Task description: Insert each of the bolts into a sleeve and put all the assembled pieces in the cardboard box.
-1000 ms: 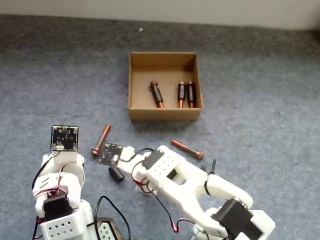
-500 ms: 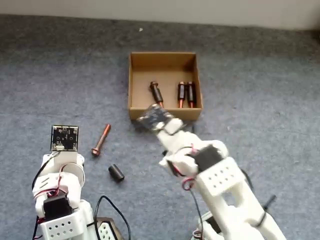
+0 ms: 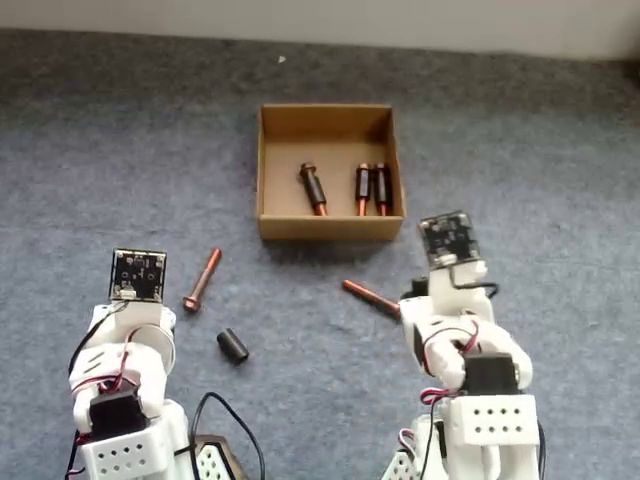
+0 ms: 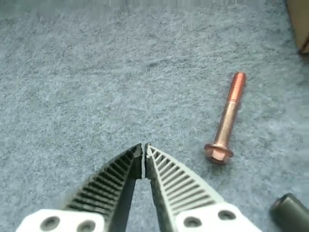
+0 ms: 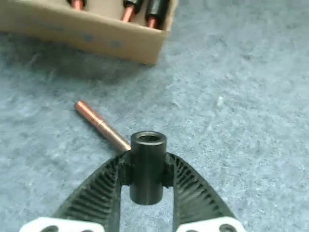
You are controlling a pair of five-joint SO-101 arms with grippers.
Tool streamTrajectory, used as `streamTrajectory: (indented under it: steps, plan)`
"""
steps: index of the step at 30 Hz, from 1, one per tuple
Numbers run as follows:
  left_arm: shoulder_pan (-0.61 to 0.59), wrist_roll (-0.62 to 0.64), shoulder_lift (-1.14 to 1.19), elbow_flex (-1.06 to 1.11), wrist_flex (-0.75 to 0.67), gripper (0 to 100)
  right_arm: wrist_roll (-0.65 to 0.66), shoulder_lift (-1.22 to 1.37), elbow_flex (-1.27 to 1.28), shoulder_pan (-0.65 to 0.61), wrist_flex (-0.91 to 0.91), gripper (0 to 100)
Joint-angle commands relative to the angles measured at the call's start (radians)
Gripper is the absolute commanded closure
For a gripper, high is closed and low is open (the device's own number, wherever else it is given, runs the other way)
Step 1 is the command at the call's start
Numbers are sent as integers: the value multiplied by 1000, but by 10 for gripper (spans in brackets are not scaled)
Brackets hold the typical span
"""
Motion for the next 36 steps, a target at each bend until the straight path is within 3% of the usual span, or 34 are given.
streamTrajectory:
  steps: [1, 7, 16, 25, 36]
  plan:
    - [90, -8, -4, -105, -11, 944, -68, -90, -4, 58, -30, 993]
    - [285, -95, -1, -208, -9, 944, -155, -214, 1, 113, -35, 993]
    - [519, -98, 39, -308, -11, 944, -233, -364, 77, 189, -59, 992]
    - [713, -137, 561, -656, -14, 944, -235, -573, 162, 189, -51, 992]
    - [917, -233, 1076, -993, -18, 944, -236, -570, 173, 189, -56, 992]
